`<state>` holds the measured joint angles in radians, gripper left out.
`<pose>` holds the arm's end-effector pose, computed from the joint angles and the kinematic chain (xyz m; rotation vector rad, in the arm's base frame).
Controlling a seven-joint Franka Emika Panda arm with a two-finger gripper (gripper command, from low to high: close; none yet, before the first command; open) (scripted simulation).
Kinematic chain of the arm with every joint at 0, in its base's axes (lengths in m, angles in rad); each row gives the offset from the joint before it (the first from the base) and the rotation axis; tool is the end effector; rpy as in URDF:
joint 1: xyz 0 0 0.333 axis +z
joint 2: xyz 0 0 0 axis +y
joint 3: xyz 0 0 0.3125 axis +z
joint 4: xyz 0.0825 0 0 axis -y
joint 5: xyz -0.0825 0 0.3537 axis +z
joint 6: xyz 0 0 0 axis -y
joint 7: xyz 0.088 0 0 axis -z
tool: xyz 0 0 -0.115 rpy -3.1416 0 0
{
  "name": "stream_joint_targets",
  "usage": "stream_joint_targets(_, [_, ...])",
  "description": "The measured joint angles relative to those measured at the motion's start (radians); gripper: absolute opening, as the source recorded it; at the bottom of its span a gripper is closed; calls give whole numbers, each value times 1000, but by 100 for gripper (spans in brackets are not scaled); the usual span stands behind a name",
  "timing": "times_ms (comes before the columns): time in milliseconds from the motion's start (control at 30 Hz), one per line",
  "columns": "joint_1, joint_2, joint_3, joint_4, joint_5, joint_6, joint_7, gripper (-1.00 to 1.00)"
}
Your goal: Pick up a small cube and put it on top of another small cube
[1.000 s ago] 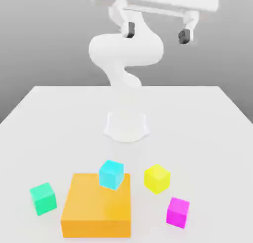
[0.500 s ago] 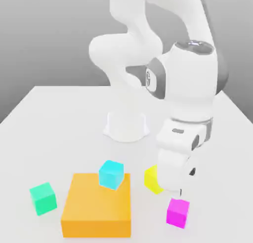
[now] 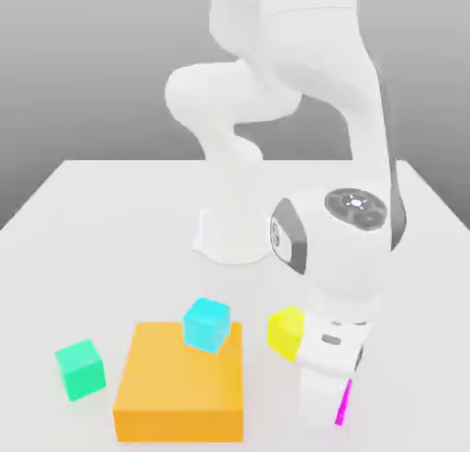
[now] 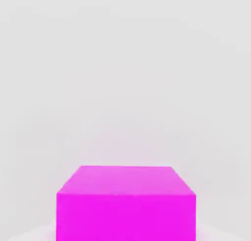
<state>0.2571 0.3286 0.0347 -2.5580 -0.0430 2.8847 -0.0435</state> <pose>0.4163 0.1287 0.1656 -3.0864 -0.5857 0.0024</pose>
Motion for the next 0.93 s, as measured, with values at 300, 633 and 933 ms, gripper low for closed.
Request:
stream_joint_targets(300, [-86, -320, -66, -104, -1, -215, 199, -100])
stream_joint_targets(633, [-277, -674, -111, -257, -2, -415, 598, -100])
stream_joint_targets(933, [-288, -522, -123, -301, 9, -219, 625, 100])
